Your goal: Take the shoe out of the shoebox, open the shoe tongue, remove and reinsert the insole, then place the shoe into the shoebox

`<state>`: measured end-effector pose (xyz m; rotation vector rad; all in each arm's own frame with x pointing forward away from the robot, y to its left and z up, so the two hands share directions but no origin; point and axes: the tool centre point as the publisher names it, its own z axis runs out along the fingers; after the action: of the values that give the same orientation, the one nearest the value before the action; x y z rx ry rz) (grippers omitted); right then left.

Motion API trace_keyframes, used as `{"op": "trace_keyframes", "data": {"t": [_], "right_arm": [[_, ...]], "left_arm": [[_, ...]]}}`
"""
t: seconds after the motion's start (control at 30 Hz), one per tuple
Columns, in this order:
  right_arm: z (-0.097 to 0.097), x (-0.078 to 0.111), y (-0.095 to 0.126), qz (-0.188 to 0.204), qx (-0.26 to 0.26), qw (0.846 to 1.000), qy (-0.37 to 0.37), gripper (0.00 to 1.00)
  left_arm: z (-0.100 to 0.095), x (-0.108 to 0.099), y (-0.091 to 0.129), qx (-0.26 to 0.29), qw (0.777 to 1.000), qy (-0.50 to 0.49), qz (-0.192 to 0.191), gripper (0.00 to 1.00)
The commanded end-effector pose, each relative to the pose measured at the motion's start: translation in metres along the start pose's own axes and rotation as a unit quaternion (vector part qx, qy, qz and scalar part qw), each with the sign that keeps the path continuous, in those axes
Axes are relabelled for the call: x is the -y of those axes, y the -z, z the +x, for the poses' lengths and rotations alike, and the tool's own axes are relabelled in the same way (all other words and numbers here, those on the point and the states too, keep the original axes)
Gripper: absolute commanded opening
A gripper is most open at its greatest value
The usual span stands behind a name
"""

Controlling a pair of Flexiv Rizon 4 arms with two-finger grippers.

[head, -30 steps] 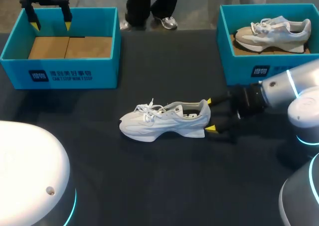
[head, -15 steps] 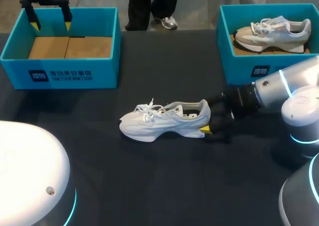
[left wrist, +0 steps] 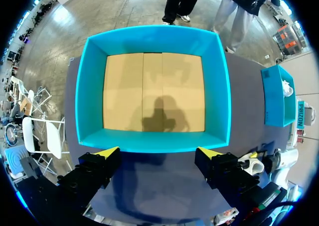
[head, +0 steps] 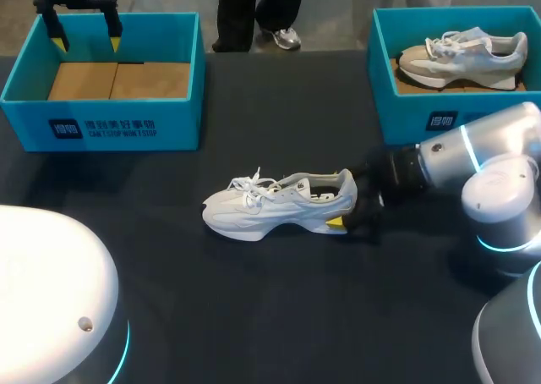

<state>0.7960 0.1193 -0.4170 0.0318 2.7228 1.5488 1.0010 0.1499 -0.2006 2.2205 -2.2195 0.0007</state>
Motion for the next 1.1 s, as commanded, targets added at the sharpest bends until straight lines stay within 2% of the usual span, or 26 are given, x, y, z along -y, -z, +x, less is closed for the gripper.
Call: {"op": "trace_keyframes", "data": {"t": [0.03,0.1,0.17,1.1], "right_arm": [[-0.0026,-0.0016,-0.0110,0.002,-0.002,1.000,-0.001,1.00],[-0.0023,-0.0021,-0.0129,0.000,-0.003,1.000,-0.002,0.97],[-0.0021,-0.0018,-0.0147,0.000,-0.003,1.000,-0.002,0.00],[-0.0014,-0.0017,-0.0166,-0.007,-0.004,1.000,-0.005,0.00]], "left_arm": [[0.0001,-0.0004,0.0001,0.000,1.000,0.000,0.000,1.00],[0.0001,-0.0004,0.0001,0.000,1.000,0.000,0.000,1.00],[0.0001,-0.0004,0.0001,0.000,1.000,0.000,0.000,1.00],[0.0001,-0.0004,0.0001,0.000,1.000,0.000,0.000,1.00]]}}
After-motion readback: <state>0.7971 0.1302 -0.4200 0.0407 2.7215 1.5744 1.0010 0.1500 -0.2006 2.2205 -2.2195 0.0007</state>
